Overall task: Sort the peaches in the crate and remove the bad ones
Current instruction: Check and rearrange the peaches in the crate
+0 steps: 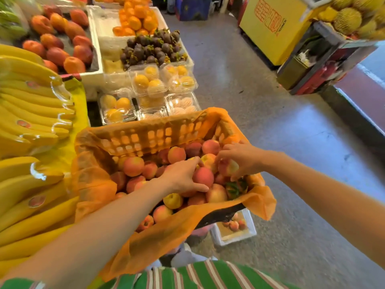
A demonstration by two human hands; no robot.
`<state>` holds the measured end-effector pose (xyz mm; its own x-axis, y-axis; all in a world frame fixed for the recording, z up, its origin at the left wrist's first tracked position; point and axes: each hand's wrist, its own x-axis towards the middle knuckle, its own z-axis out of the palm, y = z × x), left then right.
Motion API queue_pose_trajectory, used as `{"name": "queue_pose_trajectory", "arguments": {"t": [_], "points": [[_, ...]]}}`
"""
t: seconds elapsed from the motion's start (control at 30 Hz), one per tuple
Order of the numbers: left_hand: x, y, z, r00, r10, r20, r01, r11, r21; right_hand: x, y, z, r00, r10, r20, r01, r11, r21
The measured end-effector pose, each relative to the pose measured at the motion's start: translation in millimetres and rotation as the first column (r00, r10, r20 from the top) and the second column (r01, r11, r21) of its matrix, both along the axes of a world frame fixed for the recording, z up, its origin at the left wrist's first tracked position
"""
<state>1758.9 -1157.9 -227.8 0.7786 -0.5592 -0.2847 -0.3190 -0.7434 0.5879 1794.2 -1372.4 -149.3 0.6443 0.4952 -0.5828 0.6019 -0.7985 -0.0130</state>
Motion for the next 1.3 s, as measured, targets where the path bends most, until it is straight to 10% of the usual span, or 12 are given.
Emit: {"name": "queue_pose_trajectory", "arguments": {"t": [0.2, 0.47, 1.03, 1.3], "points": [[6.5, 5.7, 3.8, 0.983, 0.055, -0.175, -0.079, 0.988, -0.132, 10.3, -13.1, -2.4, 1.0, 0.013, -0.023, -0.012, 0.997, 0.078], [14.4, 82.0, 33.4, 0.898, 0.283, -0.336, -0.397, 0.849, -0.347, 20.1, 35.6, 5.3, 0.905, -0.187, -0.383, 0.366, 0.8, 0.475], [-33.4, 174.9, 38.4, 0.819, 0.518, -0.248, -0.574, 0.749, -0.331, -41.4, 159.7, -94.7, 0.905, 0.237, -0.352, -0.103, 0.927, 0.36], [-30.1, 168.5, 36.7, 0.866, 0.383, -0.321, -0.464, 0.854, -0.234, -32.8, 157.0, -86.8, 0.906, 0.03, -0.422, 0.171, 0.887, 0.429]]}}
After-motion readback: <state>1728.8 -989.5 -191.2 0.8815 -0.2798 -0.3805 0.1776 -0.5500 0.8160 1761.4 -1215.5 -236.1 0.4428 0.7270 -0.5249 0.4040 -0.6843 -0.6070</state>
